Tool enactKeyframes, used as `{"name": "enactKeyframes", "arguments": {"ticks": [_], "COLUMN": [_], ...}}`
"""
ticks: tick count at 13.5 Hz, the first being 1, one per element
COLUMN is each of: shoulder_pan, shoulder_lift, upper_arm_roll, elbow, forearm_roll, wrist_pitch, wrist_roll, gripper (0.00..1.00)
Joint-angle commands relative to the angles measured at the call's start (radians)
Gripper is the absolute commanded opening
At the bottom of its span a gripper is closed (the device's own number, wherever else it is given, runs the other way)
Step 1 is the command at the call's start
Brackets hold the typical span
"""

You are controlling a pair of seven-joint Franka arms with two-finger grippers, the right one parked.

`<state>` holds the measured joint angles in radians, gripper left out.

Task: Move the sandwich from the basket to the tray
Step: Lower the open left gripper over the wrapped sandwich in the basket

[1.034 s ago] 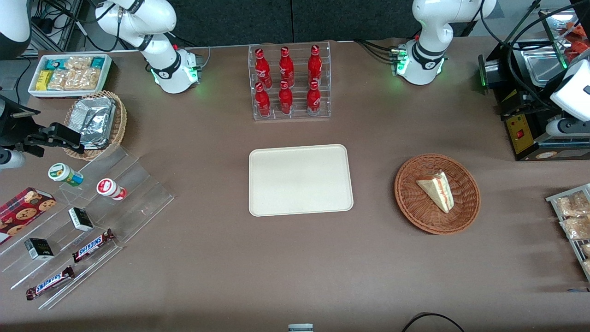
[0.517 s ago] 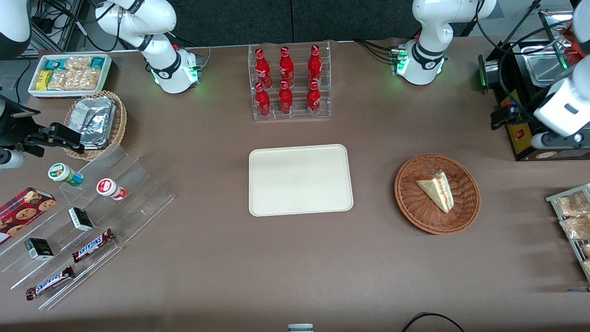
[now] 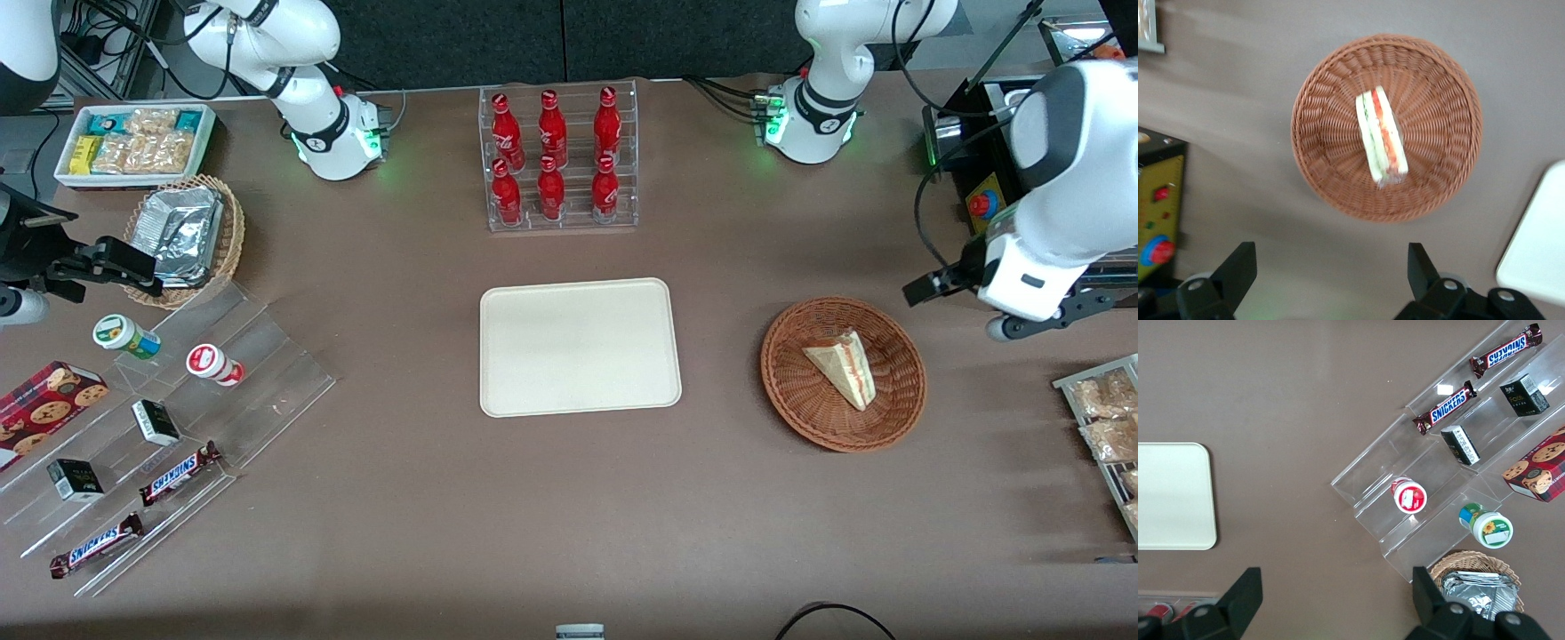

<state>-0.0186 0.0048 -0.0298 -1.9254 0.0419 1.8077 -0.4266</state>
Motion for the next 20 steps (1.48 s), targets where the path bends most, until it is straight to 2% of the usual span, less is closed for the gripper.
{"name": "enactKeyframes", "arguments": {"ticks": [1,3,9,20], "shoulder_pan": [-0.021,-0.04,-0.047,-0.066], "shoulder_lift": [-0.005,0.029,0.098,0.242], "upper_arm_roll": [-0.001,-0.001,-0.001,-0.001], "elbow": [-0.089,-0.106,-0.205,-0.213], "forearm_roll": [0.004,0.009,0.012,0.019], "wrist_pitch": [0.116,0.171,0.404,0.538], "wrist_roll": [-0.124,-0.193,-0.251,-0.323], "gripper": [1.0,1.0,1.0,1.0]}}
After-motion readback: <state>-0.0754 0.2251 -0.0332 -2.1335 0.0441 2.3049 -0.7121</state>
